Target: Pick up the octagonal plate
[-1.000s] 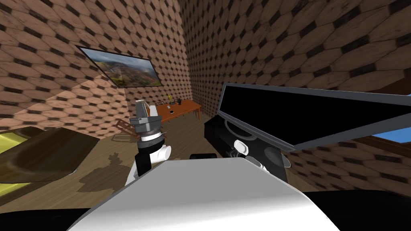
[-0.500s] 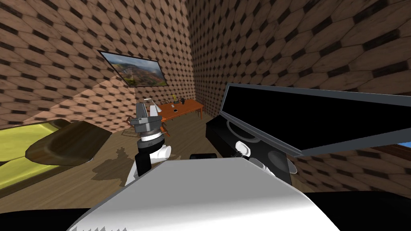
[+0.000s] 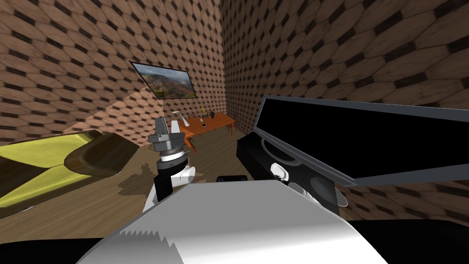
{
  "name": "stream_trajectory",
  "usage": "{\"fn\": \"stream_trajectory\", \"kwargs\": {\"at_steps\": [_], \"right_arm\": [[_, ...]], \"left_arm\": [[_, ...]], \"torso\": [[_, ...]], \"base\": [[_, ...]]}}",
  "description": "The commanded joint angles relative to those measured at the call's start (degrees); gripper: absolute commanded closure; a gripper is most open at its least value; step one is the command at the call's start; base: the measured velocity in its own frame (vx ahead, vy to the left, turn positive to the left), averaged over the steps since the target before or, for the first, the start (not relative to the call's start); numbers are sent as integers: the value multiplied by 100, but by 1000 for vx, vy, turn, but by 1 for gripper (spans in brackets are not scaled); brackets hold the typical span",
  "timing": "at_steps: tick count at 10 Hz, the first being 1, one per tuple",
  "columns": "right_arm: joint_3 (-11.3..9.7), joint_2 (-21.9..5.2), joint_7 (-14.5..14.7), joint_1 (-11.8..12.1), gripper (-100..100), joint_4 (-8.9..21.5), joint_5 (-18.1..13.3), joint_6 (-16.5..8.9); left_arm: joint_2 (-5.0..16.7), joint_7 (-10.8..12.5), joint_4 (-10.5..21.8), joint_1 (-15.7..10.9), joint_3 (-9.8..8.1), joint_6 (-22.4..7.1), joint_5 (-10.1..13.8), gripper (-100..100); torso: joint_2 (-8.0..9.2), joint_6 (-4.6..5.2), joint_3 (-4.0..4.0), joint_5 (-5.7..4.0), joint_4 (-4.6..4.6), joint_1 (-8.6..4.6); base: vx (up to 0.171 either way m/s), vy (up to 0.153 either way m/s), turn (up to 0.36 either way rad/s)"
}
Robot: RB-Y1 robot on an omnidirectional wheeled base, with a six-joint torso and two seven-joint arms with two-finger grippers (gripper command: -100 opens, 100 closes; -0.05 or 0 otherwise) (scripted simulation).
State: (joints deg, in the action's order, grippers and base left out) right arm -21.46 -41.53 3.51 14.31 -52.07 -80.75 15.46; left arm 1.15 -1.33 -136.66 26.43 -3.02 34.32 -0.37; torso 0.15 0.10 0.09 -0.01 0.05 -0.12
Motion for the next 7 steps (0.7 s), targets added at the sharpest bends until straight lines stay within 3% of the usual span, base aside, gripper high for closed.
{"fn": "stream_trajectory", "kwargs": {"at_steps": [1,4,6,7], "right_arm": [[-99,-110,-141,2,-100,5,-161,-63],[-154,-332,-104,-76,-100,528,-649,-143],[-154,-332,-253,-76,-100,528,-649,-143],[-154,-332,-121,-76,-100,528,-649,-143]], "left_arm": [[0,0,0,0,0,0,0,0],[0,0,0,0,0,0,0,0],[0,0,0,1,-1,0,0,0],[0,0,0,1,-1,0,0,0]], "torso": [[0,0,0,0,0,0],[1,-2,1,0,1,-2],[2,4,2,-1,1,-4],[-3,3,-1,-2,0,-2]], "base": [[-22,-1,114],[-31,-2,183],[-18,-5,5],[0,0,0]]}}
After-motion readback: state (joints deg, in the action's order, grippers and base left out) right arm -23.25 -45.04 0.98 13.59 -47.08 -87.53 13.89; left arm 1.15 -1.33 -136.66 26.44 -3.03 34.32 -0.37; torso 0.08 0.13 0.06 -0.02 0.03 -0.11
